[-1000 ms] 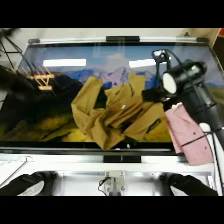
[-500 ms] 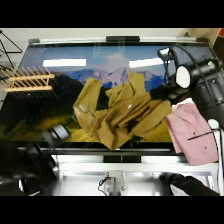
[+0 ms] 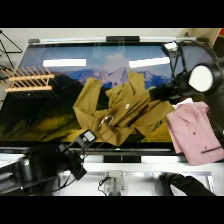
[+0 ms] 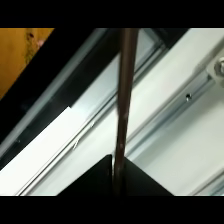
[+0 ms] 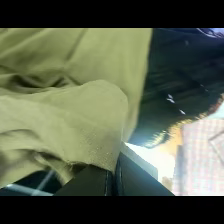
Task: Fold the shirts.
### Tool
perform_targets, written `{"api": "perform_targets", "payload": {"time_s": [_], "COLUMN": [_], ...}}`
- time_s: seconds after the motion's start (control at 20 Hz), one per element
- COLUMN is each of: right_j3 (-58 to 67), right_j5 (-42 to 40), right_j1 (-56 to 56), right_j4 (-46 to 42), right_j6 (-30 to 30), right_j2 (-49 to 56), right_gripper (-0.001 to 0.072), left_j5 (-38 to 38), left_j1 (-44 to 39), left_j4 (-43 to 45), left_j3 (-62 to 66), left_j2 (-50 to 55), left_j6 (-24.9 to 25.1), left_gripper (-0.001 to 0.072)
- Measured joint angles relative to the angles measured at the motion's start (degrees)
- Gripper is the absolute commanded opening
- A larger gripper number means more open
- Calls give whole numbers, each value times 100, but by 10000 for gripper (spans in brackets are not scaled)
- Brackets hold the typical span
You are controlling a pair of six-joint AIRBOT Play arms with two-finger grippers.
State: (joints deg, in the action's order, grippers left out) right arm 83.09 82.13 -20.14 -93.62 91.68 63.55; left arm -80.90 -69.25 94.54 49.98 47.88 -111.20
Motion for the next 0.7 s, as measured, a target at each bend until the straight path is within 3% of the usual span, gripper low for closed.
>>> {"api": "perform_targets", "payload": {"time_s": [0.25,0.5,0.7], "right_j3": [0,0,2], "right_j5": [11,42,114], "right_j1": [-173,-411,-463], "right_j4": [549,592,1106], "right_j6": [-201,-280,-291], "right_j2": [-323,-415,-474], "right_gripper": [61,61,61], "left_j5": [944,1115,1340], "left_j1": [345,424,584], "left_j4": [-11,-173,-258], "left_j3": [20,37,37], "left_j2": [356,415,474], "left_j6": [605,1512,1851], "left_gripper": [32,32,32]}}
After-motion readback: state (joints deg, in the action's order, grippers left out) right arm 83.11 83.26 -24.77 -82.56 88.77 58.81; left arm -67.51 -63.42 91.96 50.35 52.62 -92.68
